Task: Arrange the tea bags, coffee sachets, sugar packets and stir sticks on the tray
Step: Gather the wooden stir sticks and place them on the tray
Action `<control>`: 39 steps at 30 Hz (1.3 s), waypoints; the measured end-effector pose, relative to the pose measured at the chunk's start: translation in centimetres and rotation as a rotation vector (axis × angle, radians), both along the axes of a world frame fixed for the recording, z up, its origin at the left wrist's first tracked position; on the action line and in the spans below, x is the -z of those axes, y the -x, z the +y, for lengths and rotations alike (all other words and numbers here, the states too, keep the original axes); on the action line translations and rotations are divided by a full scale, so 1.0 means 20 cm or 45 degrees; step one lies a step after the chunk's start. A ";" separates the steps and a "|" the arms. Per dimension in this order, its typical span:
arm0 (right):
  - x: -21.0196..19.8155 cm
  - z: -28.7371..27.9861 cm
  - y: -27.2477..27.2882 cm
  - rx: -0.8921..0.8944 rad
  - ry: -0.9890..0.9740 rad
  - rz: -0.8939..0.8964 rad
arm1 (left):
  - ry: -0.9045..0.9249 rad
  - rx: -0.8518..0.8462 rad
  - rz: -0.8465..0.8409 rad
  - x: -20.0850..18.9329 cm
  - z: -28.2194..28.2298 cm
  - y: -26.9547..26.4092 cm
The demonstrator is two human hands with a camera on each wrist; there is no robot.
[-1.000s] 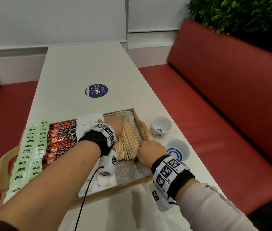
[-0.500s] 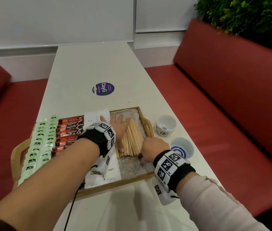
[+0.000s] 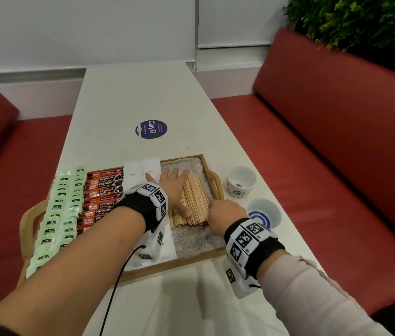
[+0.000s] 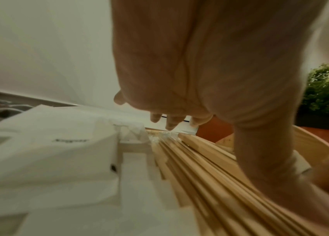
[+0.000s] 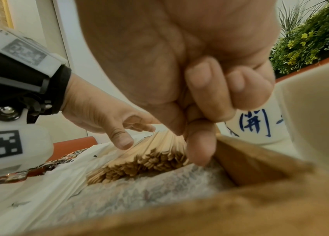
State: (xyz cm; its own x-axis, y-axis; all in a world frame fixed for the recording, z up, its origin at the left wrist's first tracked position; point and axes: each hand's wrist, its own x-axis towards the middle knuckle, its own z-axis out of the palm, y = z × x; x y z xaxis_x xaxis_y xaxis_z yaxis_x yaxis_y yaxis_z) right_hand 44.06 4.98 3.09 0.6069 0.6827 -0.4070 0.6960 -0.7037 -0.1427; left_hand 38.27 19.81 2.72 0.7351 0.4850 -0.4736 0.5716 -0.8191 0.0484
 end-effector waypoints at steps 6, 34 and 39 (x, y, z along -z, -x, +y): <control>-0.02 -0.02 -0.01 -0.003 -0.063 -0.034 | 0.007 -0.056 -0.136 -0.02 0.01 0.02; -0.21 0.06 0.02 0.277 -0.463 -0.032 | -0.205 -0.765 -0.624 -0.28 0.20 1.03; -0.14 0.11 0.00 0.295 -0.313 -0.118 | -0.275 -0.929 -0.261 -0.20 0.25 1.09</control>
